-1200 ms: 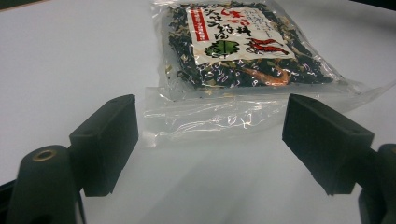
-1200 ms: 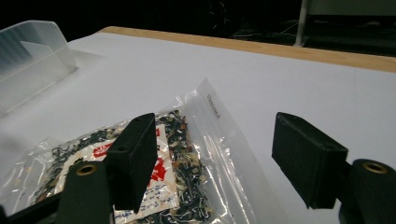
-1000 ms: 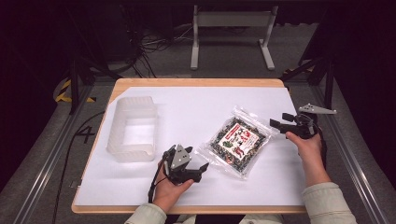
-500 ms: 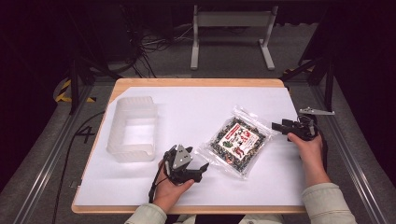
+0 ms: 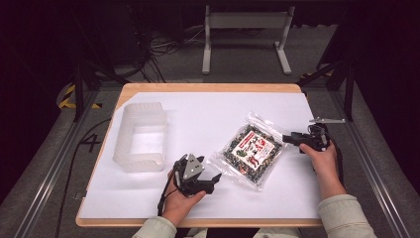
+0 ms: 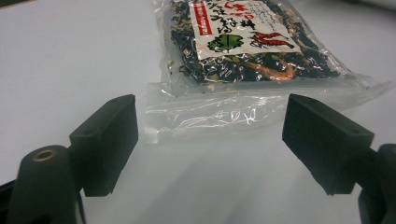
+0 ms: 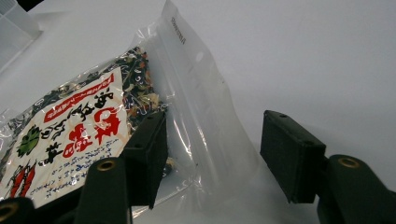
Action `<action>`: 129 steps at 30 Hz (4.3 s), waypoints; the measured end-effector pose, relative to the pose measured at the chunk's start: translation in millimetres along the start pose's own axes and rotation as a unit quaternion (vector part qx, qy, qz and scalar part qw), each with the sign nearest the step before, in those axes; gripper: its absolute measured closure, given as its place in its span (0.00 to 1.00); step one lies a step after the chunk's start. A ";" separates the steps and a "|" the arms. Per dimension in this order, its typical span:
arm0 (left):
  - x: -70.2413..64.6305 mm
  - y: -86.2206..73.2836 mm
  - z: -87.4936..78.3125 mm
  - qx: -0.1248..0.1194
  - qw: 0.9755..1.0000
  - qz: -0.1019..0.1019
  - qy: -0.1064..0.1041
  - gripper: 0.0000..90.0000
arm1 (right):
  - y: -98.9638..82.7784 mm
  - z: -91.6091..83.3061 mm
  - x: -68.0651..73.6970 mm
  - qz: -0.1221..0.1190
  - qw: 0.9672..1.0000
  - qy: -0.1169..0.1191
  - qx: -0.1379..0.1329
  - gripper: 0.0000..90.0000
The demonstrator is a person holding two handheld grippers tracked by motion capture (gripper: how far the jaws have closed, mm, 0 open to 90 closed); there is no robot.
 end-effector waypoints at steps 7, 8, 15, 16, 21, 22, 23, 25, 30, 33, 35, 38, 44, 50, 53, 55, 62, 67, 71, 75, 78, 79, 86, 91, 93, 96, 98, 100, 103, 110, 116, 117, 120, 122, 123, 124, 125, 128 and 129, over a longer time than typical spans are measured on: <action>-0.2 0.0 -0.2 0.002 1.000 0.002 -0.001 0.22 | -3.4 4.9 1.6 0.004 1.000 0.006 0.014 0.54; -0.2 0.1 -0.2 0.001 1.000 0.002 -0.001 0.22 | -4.6 6.4 2.5 0.007 1.000 0.012 0.019 0.57; 0.4 0.2 -0.3 0.004 1.000 0.001 -0.001 0.21 | -4.5 4.2 8.0 -0.011 0.999 0.019 0.027 0.82; 0.4 0.2 -0.3 0.004 1.000 0.001 -0.001 0.21 | -4.3 3.7 8.4 -0.011 0.999 0.020 0.027 0.86; -0.3 0.3 -0.1 0.008 1.000 0.005 0.000 0.21 | -2.9 0.6 10.3 -0.028 0.999 0.013 0.023 1.00; -0.5 0.3 0.1 0.008 1.000 0.006 0.000 0.21 | -2.8 0.4 11.1 -0.032 0.999 0.011 0.024 1.00; -0.5 0.3 0.1 0.008 1.000 0.006 0.000 0.21 | -2.3 0.1 12.3 -0.038 0.999 0.009 0.024 1.00; -0.8 0.5 0.0 0.008 1.000 0.005 0.000 0.21 | -0.7 -1.2 15.4 -0.049 0.999 0.003 0.022 1.00; 0.3 1.3 -1.0 0.006 1.000 -0.002 0.001 0.21 | 2.4 -5.2 19.7 -0.062 0.998 0.001 0.016 1.00; 0.2 1.6 -1.6 0.009 1.000 -0.001 0.002 0.21 | 6.4 -11.1 22.7 -0.069 0.998 0.002 0.005 1.00; -0.1 2.3 -2.2 0.008 1.000 0.000 0.003 0.22 | 9.6 -15.8 26.7 -0.075 0.997 0.001 -0.002 1.00; -1.5 3.9 -3.5 0.006 1.000 -0.003 0.001 0.22 | 15.5 -23.6 33.5 -0.089 0.996 0.001 -0.015 1.00; -2.8 8.4 -8.5 -0.001 1.000 -0.008 0.000 0.22 | 30.4 -43.2 50.4 -0.110 0.993 0.013 -0.049 1.00; -3.0 10.9 -12.2 -0.007 1.000 -0.020 -0.006 0.22 | 41.1 -56.1 63.6 -0.129 0.989 0.022 -0.075 1.00; -3.2 13.2 -14.4 -0.012 1.000 -0.020 -0.005 0.22 | 49.4 -67.4 75.2 -0.146 0.984 0.031 -0.094 1.00; -2.8 14.4 -15.4 -0.015 1.000 -0.019 -0.005 0.22 | 54.5 -74.9 83.7 -0.155 0.981 0.037 -0.108 1.00; -2.1 20.2 -20.3 -0.029 0.999 -0.036 -0.012 0.22 | 66.1 -93.9 110.1 -0.188 0.971 0.054 -0.139 1.00; -1.4 24.4 -23.4 -0.040 0.999 -0.035 -0.011 0.22 | 71.9 -106.5 129.7 -0.213 0.962 0.065 -0.157 1.00; -0.9 26.4 -24.4 -0.043 0.999 -0.031 -0.007 0.22 | 74.6 -114.4 143.0 -0.229 0.956 0.074 -0.169 1.00; -0.9 28.7 -25.7 -0.049 0.998 -0.033 -0.005 0.22 | 75.7 -119.9 153.4 -0.246 0.950 0.079 -0.178 1.00; 0.4 30.7 -27.3 -0.054 0.998 -0.033 -0.003 0.22 | 76.2 -123.8 160.5 -0.258 0.945 0.083 -0.182 1.00; 1.2 31.3 -27.8 -0.054 0.998 -0.031 -0.002 0.22 | 76.3 -125.2 162.6 -0.260 0.944 0.085 -0.184 1.00; 3.4 35.7 -30.1 -0.059 0.998 -0.028 0.010 0.22 | 77.5 -135.0 178.3 -0.280 0.934 0.100 -0.196 1.00; 5.5 42.1 -33.9 -0.070 0.997 -0.041 0.002 0.23 | 76.8 -138.8 186.8 -0.288 0.930 0.111 -0.199 1.00; 5.7 44.6 -35.8 -0.074 0.996 -0.041 0.001 0.23 | 76.6 -139.3 188.5 -0.291 0.929 0.116 -0.199 1.00; 6.8 50.1 -39.5 -0.076 0.996 -0.043 0.000 0.22 | 75.8 -139.7 192.6 -0.289 0.927 0.129 -0.200 1.00; 6.8 53.5 -42.1 -0.083 0.996 -0.041 -0.006 0.21 | 75.2 -140.1 197.2 -0.292 0.925 0.138 -0.201 1.00; 5.7 55.5 -43.1 -0.087 0.995 -0.043 -0.015 0.20 | 74.2 -140.3 201.7 -0.295 0.923 0.145 -0.201 1.00; 3.7 57.6 -43.4 -0.090 0.995 -0.040 -0.028 0.19 | 72.1 -140.1 210.3 -0.304 0.918 0.156 -0.199 1.00; -1.0 61.2 -44.3 -0.100 0.993 -0.033 -0.046 0.15 | 67.3 -139.0 226.5 -0.314 0.911 0.183 -0.195 1.00; -3.6 64.6 -46.5 -0.112 0.991 -0.033 -0.060 0.14 | 64.6 -138.1 236.3 -0.317 0.904 0.210 -0.198 1.00; -4.6 65.1 -46.9 -0.114 0.991 -0.034 -0.066 0.14 | 64.0 -137.8 237.8 -0.317 0.902 0.214 -0.198 1.00; -8.3 66.7 -47.2 -0.119 0.989 -0.030 -0.080 0.14 | 62.4 -136.5 241.8 -0.319 0.900 0.223 -0.197 1.00; -10.7 67.8 -47.6 -0.123 0.988 -0.026 -0.085 0.14 | 61.3 -135.3 243.9 -0.320 0.899 0.227 -0.196 1.00; -12.0 68.4 -47.2 -0.127 0.988 -0.027 -0.089 0.14 | 60.7 -134.7 244.7 -0.320 0.898 0.229 -0.196 1.00; -13.2 69.0 -47.1 -0.128 0.987 -0.028 -0.095 0.14 | 60.3 -134.2 245.5 -0.319 0.898 0.232 -0.196 1.00; -13.7 69.2 -47.3 -0.126 0.987 -0.028 -0.098 0.14 | 59.8 -133.5 246.4 -0.318 0.897 0.235 -0.195 1.00; -17.7 70.2 -46.1 -0.121 0.985 -0.027 -0.120 0.18 | 59.3 -132.6 247.7 -0.317 0.896 0.240 -0.196 1.00; -18.7 70.3 -45.8 -0.115 0.985 -0.022 -0.123 0.20 | 59.0 -132.3 248.1 -0.316 0.896 0.243 -0.197 1.00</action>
Point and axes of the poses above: each handheld gripper's, and its own axes: z roughly forward along the jaws, y roughly out of its top, x roughly to its left, the point moved 4 cm from there along z, roughly forward along the jaws, and after that the axes turned 9 degrees about -x, right-handed, at the moved point
